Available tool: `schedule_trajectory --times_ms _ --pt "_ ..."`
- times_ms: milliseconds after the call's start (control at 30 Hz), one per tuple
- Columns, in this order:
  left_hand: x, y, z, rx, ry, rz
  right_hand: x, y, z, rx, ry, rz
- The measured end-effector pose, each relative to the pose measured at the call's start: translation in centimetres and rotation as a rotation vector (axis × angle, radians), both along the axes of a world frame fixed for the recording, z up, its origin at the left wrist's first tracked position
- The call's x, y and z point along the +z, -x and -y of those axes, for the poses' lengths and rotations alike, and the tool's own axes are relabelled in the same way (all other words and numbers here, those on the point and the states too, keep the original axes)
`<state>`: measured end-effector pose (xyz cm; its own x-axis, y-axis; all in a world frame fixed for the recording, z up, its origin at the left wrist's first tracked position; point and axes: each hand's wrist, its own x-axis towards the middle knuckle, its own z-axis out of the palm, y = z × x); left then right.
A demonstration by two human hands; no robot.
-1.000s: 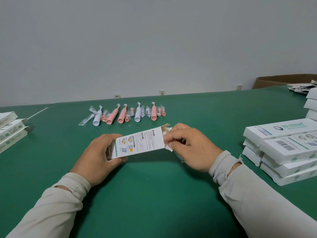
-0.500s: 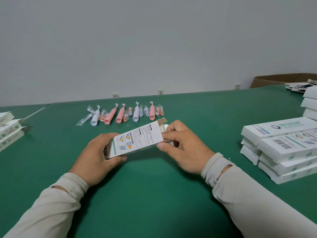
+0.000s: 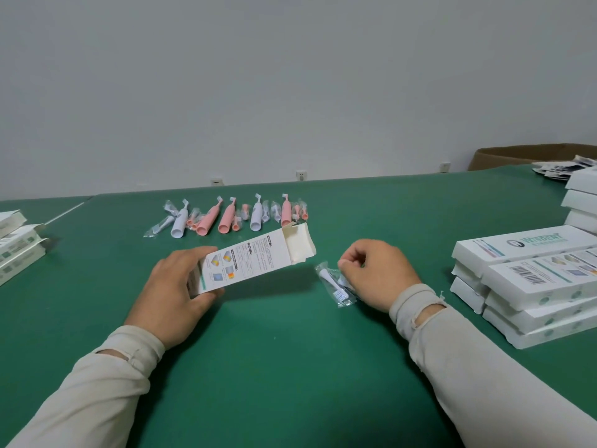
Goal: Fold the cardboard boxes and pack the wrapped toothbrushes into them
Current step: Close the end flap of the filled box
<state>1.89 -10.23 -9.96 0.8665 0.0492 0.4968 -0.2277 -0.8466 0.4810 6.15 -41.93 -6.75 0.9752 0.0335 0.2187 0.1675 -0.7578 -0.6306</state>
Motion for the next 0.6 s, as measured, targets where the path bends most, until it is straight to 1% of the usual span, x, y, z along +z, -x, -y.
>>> schedule_trajectory --times_ms 100,167,267,333,433,467,500,533,600 --pt "0.0 0.0 -0.1 -0.002 0.017 -0.006 1.3 0.5 0.2 -0.033 0.158 -0.032" --pt "0.0 0.0 0.0 -0.005 0.021 -0.005 1.9 0.5 1.1 -0.037 0.241 -0.105" --pt "0.1 0.1 0.1 -0.011 0.024 -0.002 1.9 0.6 1.7 0.041 0.364 -0.232" --pt "0.0 0.1 0.1 -0.016 0.024 -0.007 1.5 0.4 1.5 0.090 0.378 -0.270" --pt "0.0 0.2 0.2 -0.020 0.015 -0.003 1.0 -0.1 1.8 0.095 0.361 -0.264" --pt "0.0 0.2 0.3 -0.023 0.013 0.000 0.9 -0.2 2.0 0.091 0.312 -0.239" --pt "0.0 0.2 0.3 -0.027 0.011 0.000 0.9 -0.2 2.1 0.086 0.206 -0.197" --pt "0.0 0.2 0.4 -0.033 0.010 -0.002 0.9 -0.2 2.1 0.082 0.048 -0.136" --pt "0.1 0.2 0.5 -0.049 0.005 -0.008 1.4 0.4 1.5 0.075 -0.335 0.019"
